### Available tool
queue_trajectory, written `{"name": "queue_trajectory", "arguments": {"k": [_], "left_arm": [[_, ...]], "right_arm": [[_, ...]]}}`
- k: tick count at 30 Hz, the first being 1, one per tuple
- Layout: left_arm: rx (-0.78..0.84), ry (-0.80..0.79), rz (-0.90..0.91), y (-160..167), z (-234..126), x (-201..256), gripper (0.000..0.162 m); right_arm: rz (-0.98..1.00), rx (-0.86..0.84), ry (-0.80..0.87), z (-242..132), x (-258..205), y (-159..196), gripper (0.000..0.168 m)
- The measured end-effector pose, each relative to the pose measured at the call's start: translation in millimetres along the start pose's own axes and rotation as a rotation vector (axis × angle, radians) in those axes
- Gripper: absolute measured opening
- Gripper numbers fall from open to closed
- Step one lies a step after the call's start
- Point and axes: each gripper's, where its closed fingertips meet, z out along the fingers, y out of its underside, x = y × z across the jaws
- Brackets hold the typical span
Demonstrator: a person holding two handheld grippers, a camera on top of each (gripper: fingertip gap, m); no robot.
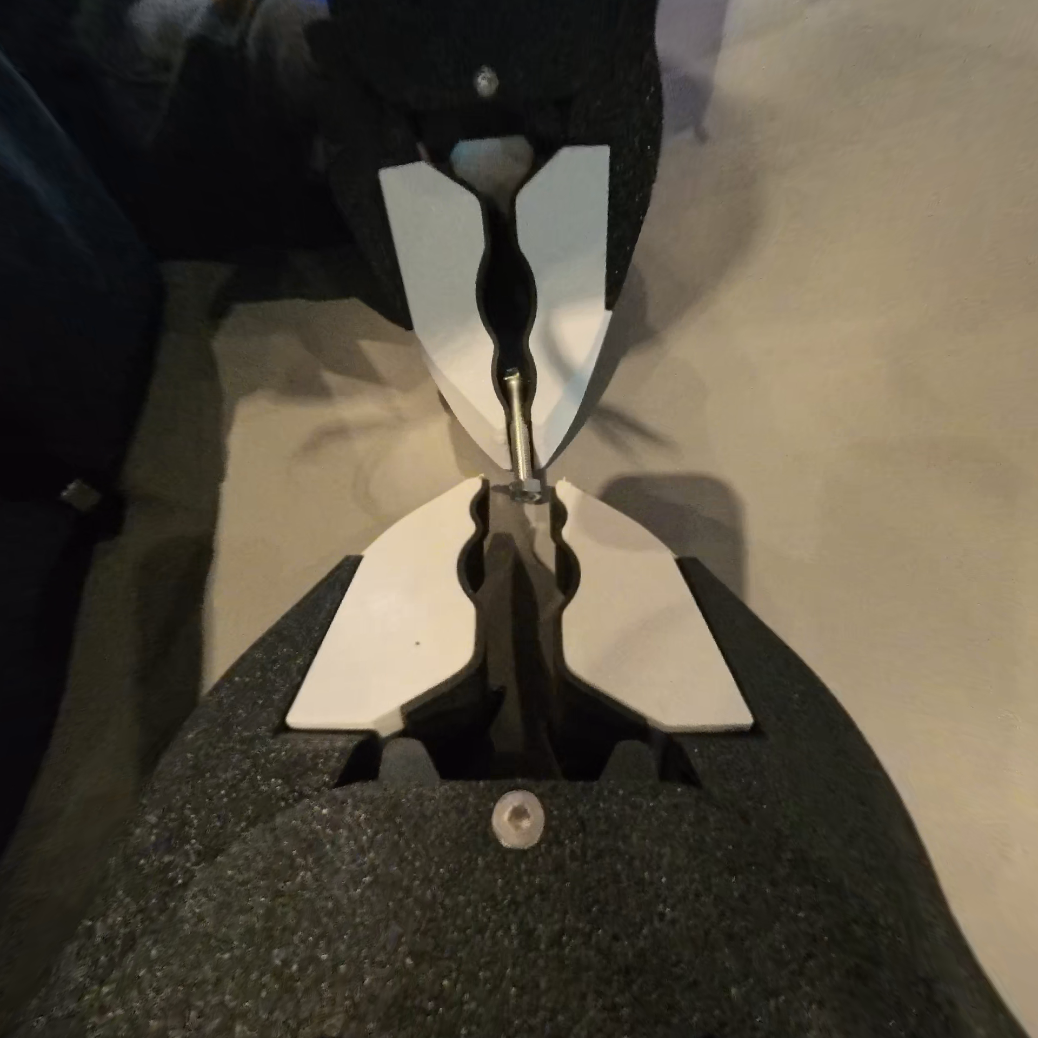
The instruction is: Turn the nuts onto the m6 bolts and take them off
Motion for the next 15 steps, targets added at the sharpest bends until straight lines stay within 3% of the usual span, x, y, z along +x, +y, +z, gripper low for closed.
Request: {"name": "queue_trajectory", "arguments": {"k": [4,7,15], "left_arm": [[-0.001,0.001,0.016,0.2,0.1,1.6,0.004],[-0.001,0.008,0.017,0.2,0.1,2.5,0.004],[0.062,0.079,-0.076,-6.7,-5.9,5.1,0.005]], "right_arm": [[0.165,0.019,-0.109,-1.2,-4.2,-1.0,0.017],[0.118,0.012,-0.073,-0.7,-1.9,-0.4,0.011],[-0.626,-0.011,0.307,-6.1,6.7,-10.7,0.010]]}}
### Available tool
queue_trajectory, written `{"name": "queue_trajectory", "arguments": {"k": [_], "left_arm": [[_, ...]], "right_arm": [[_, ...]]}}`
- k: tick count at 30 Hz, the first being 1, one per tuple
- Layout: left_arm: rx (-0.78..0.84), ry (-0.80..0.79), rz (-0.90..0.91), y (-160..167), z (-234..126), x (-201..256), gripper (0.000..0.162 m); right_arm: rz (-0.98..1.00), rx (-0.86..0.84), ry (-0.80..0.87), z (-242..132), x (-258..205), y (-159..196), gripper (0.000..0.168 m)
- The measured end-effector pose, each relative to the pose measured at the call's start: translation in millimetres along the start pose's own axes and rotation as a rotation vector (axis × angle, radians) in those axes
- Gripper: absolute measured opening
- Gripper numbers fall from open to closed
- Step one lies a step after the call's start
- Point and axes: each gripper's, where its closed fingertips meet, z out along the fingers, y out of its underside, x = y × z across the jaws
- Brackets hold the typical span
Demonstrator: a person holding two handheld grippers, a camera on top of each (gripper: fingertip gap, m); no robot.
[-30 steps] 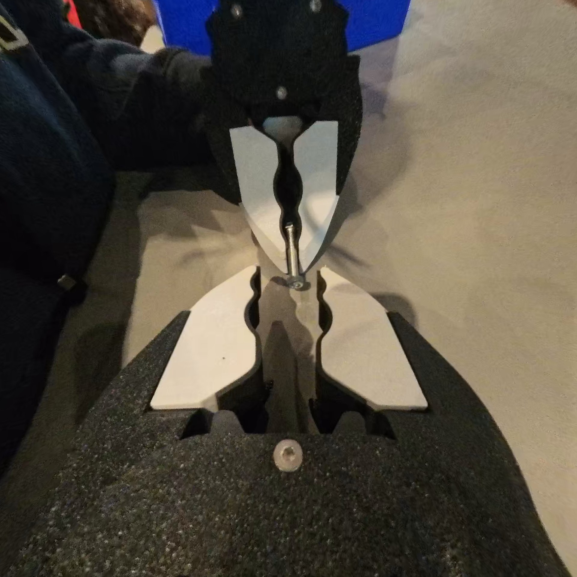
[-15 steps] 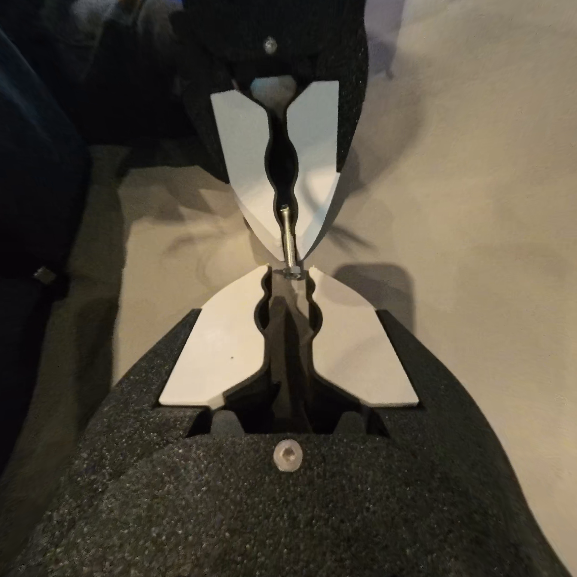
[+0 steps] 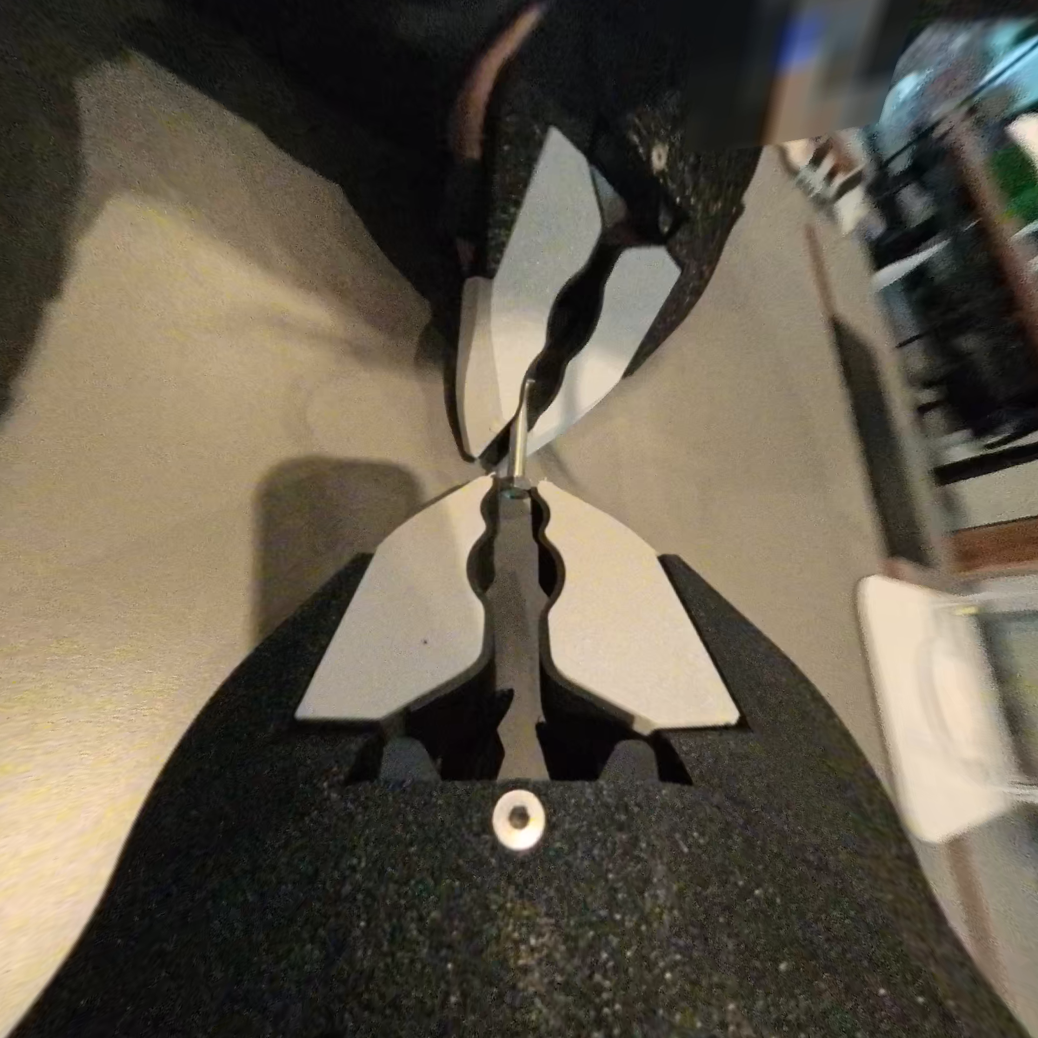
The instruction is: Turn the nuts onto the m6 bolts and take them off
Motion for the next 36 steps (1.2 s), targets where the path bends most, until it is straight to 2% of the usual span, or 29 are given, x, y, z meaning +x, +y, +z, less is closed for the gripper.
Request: {"name": "queue_trajectory", "arguments": {"k": [6,7,8,9,12,14,20,23,25,26,27,29,31,34,35,36], "left_arm": [[0.108,0.065,-0.076,-11.3,-10.3,2.9,0.004],[0.118,0.065,-0.080,-11.9,-11.8,2.4,0.004],[0.117,0.060,-0.078,-11.5,-12.1,2.0,0.004],[0.103,0.051,-0.070,-10.1,-10.8,1.8,0.004],[0.043,0.027,-0.030,-4.1,-4.6,2.8,0.004],[0.042,0.021,-0.021,-4.2,-4.5,2.8,0.004],[0.054,0.012,-0.011,-5.6,-5.7,1.9,0.004],[0.038,0.042,0.016,-5.0,-2.4,7.6,0.004],[0.016,0.030,0.024,-3.6,1.1,7.5,0.004],[-0.007,0.012,0.016,-1.1,3.1,4.7,0.004],[-0.023,0.007,0.011,0.6,4.6,3.7,0.004],[-0.023,0.007,0.015,0.6,4.7,3.9,0.004],[-0.009,0.007,0.011,-1.0,3.5,3.6,0.004],[0.009,0.005,0.006,-2.9,2.0,2.9,0.004],[0.009,0.001,0.002,-2.9,1.8,1.9,0.004],[0.003,-0.008,-0.004,-2.1,2.1,0.4,0.004]], "right_arm": [[-0.289,0.000,0.219,-7.4,14.9,-12.5,0.011],[-0.301,0.004,0.271,-10.0,20.7,-12.6,0.019],[-0.272,0.012,0.299,-12.7,25.7,-10.8,0.019],[-0.187,0.032,0.278,-14.1,26.9,-8.8,0.018],[0.225,0.236,0.037,-19.3,18.1,-27.6,0.020],[0.387,0.290,-0.053,-22.2,18.6,-31.3,0.023],[0.525,0.179,-0.229,-5.3,-2.9,-19.7,0.029],[0.550,0.189,-0.330,-10.1,-12.8,-21.4,0.030],[0.563,0.213,-0.346,-12.8,-12.4,-20.3,0.026],[0.559,0.254,-0.369,-16.7,-12.9,-25.6,0.011],[0.559,0.311,-0.386,-21.4,-12.3,-34.2,0.007],[0.542,0.287,-0.341,-19.2,-8.4,-31.6,0.007],[0.541,0.242,-0.274,-13.9,-2.4,-22.3,0.015],[0.567,0.189,-0.271,-8.6,-2.4,-14.1,0.024],[0.556,0.197,-0.301,-9.7,-6.7,-17.0,0.020],[0.532,0.233,-0.354,-14.2,-13.3,-24.1,0.007]]}}
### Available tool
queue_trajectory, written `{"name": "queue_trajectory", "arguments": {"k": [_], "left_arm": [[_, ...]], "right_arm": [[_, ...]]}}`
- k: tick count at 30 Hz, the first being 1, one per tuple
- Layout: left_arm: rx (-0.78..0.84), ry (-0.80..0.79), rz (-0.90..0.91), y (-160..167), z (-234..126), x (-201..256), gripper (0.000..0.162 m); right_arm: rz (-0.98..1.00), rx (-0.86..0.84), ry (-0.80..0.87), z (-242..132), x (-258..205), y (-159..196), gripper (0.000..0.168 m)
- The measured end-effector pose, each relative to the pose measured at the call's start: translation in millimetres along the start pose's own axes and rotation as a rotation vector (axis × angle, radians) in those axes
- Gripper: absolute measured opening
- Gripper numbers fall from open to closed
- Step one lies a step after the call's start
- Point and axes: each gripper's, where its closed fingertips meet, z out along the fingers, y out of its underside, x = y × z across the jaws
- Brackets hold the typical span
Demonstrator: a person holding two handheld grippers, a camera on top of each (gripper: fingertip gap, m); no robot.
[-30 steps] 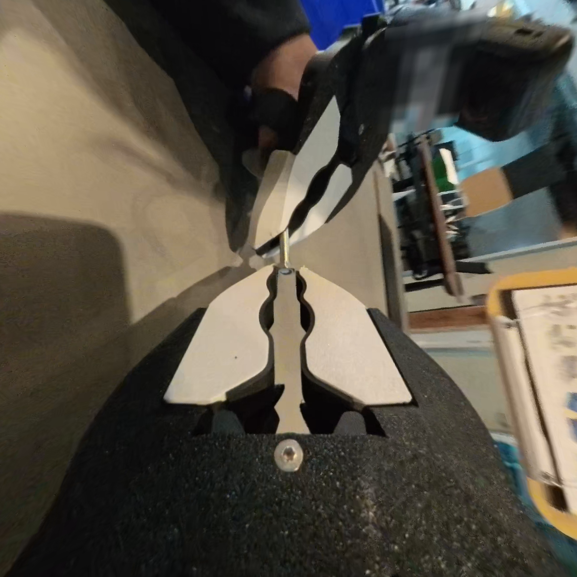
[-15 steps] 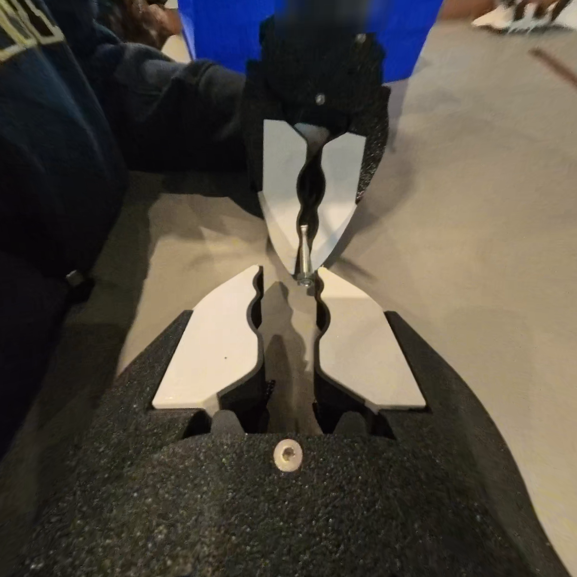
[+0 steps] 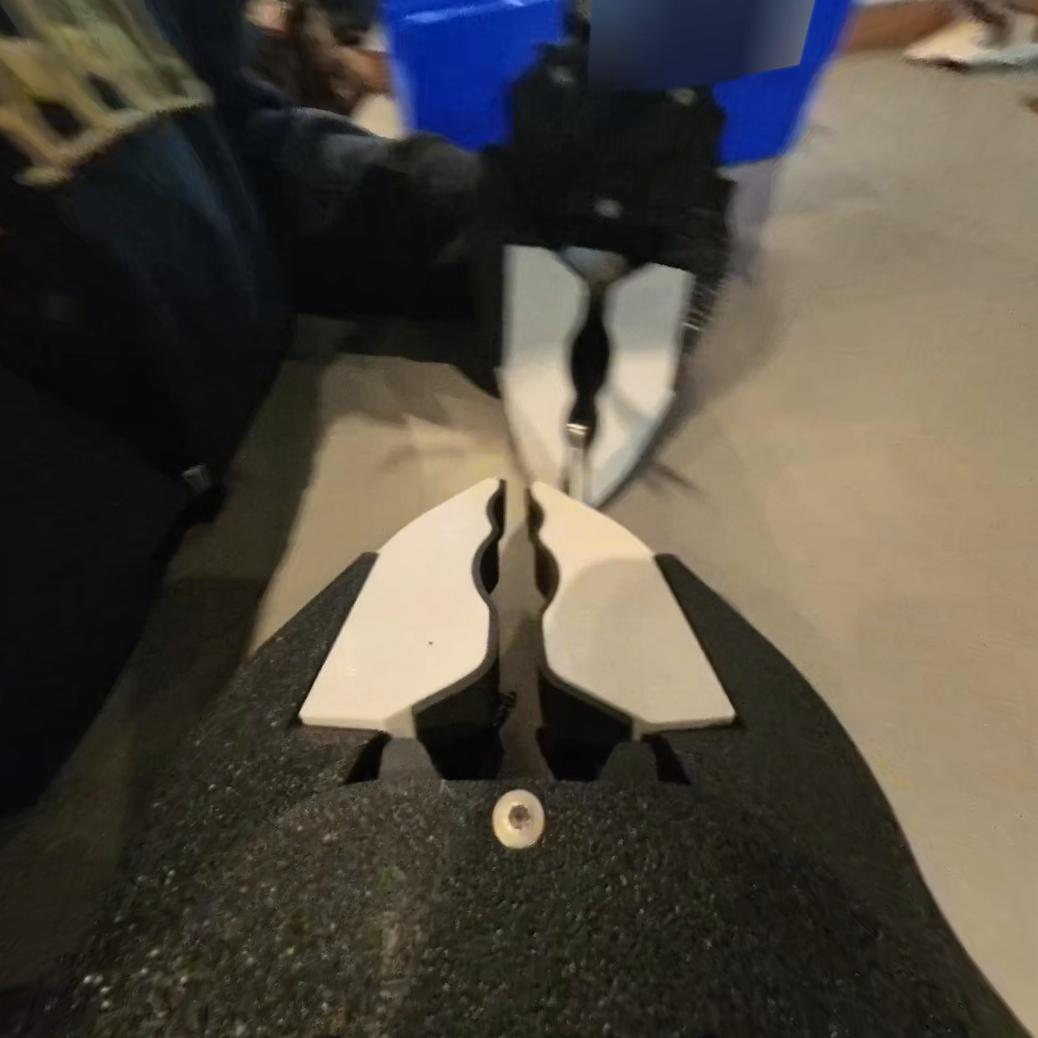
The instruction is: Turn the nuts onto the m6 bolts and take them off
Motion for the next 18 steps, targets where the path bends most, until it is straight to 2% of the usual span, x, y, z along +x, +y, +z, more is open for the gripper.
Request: {"name": "queue_trajectory", "arguments": {"k": [2,7,18], "left_arm": [[0.002,0.001,-0.005,-0.1,-0.2,-0.6,0.004],[-0.001,0.006,0.002,0.1,0.1,0.5,0.004],[-0.003,0.003,-0.001,0.2,0.0,-0.4,0.004]], "right_arm": [[-0.011,0.017,-0.056,-0.9,-9.9,-4.2,0.000],[0.036,0.010,0.083,-4.2,15.1,0.3,0.018],[0.054,-0.018,0.065,-1.3,12.9,3.8,0.020]]}}
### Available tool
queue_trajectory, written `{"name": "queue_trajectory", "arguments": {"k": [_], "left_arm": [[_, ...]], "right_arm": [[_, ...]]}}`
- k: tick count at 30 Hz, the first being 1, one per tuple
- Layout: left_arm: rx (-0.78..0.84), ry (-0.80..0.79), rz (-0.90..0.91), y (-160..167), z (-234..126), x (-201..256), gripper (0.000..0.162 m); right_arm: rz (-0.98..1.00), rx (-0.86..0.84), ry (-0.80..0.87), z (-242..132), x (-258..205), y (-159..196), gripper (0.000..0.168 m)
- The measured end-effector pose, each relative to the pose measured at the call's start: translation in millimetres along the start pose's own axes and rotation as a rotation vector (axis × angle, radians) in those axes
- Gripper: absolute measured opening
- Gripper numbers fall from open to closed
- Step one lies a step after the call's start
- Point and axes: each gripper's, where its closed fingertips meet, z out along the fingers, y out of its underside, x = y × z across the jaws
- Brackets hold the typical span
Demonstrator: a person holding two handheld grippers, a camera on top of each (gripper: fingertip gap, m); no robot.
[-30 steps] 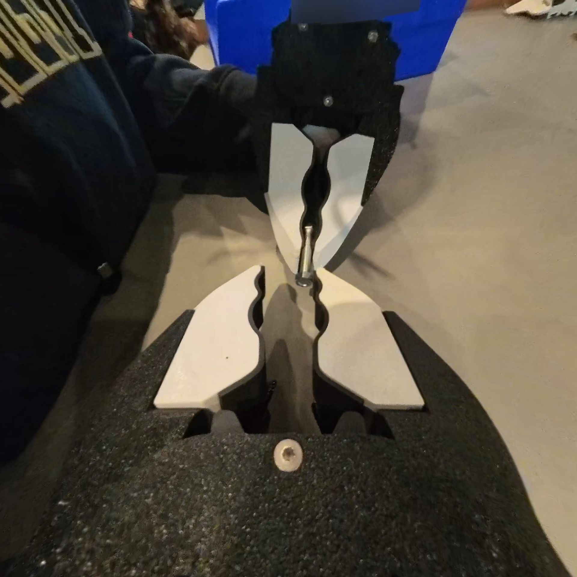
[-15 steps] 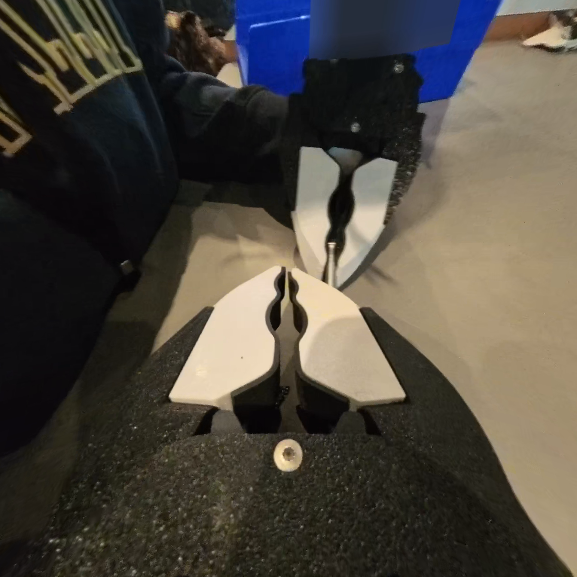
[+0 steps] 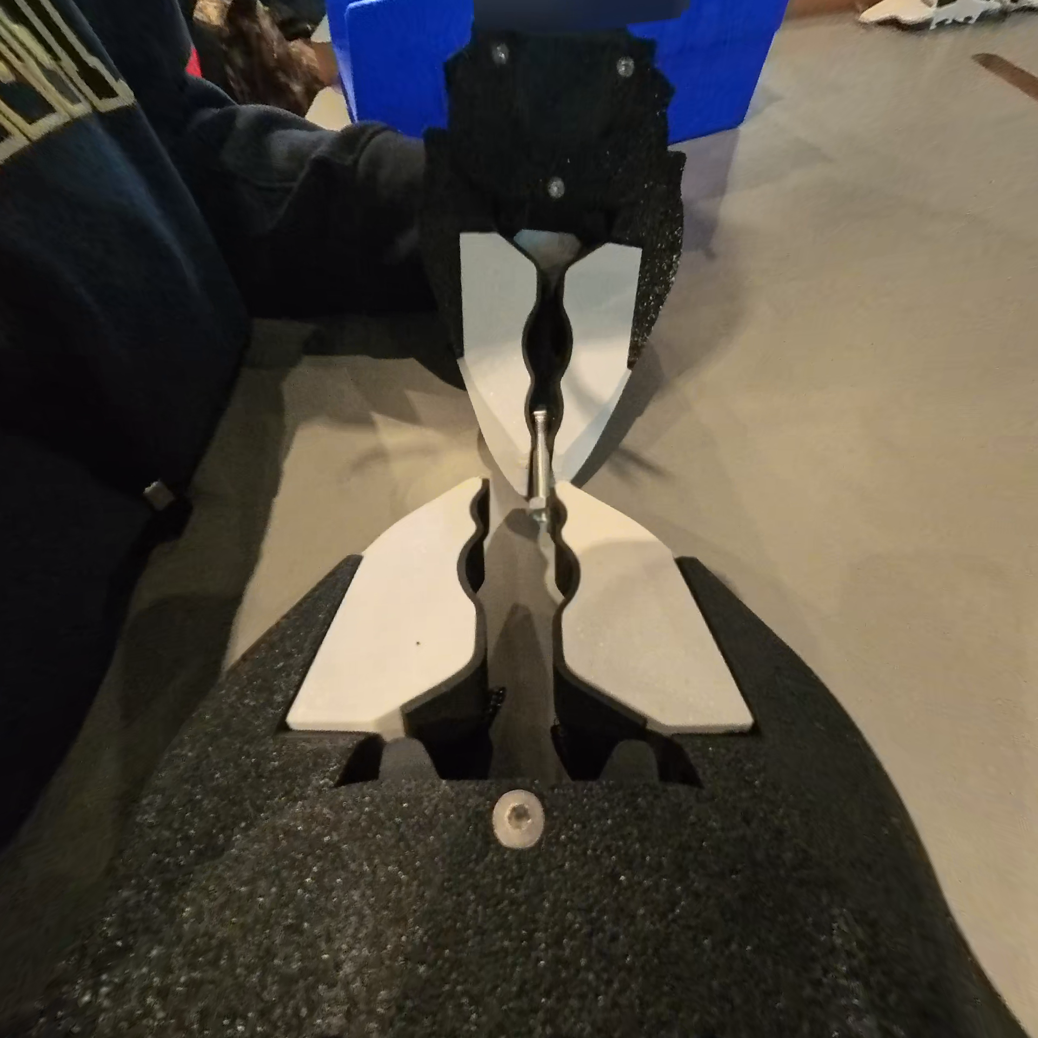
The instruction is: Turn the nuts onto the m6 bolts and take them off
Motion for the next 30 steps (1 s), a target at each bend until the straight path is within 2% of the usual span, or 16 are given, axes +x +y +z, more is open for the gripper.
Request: {"name": "queue_trajectory", "arguments": {"k": [3,5,9,16,17,18,19,27,30], "left_arm": [[0.010,0.002,-0.012,-1.2,-0.9,-0.9,0.004],[0.004,0.004,-0.008,-0.4,-0.3,-0.3,0.004],[-0.016,0.001,0.001,1.7,1.5,0.2,0.004],[-0.025,0.019,0.024,2.8,2.6,4.1,0.004],[-0.046,0.005,0.025,5.2,4.1,2.5,0.004],[-0.063,-0.017,0.017,7.2,5.4,-0.8,0.005],[-0.057,-0.012,0.016,6.4,5.0,-0.3,0.004],[-0.061,-0.018,0.021,7.0,5.8,-0.5,0.004],[-0.063,-0.011,0.023,7.1,6.0,0.3,0.004]], "right_arm": [[-0.013,-0.014,-0.093,1.2,-15.0,0.4,0.007],[-0.028,0.016,-0.049,-1.4,-9.2,-4.2,0.007],[0.007,0.019,0.038,-6.0,7.3,-2.4,0.020],[0.015,-0.049,-0.047,-1.1,-5.5,7.4,0.025],[0.023,-0.036,-0.069,-2.4,-7.6,6.5,0.022],[0.019,-0.003,-0.135,-5.4,-16.4,2.2,0.004],[0.027,0.012,-0.145,-6.2,-17.8,-0.6,0.003],[0.013,-0.024,0.017,-2.2,4.2,4.5,0.020],[-0.008,-0.069,-0.026,1.4,-4.7,9.8,0.020]]}}
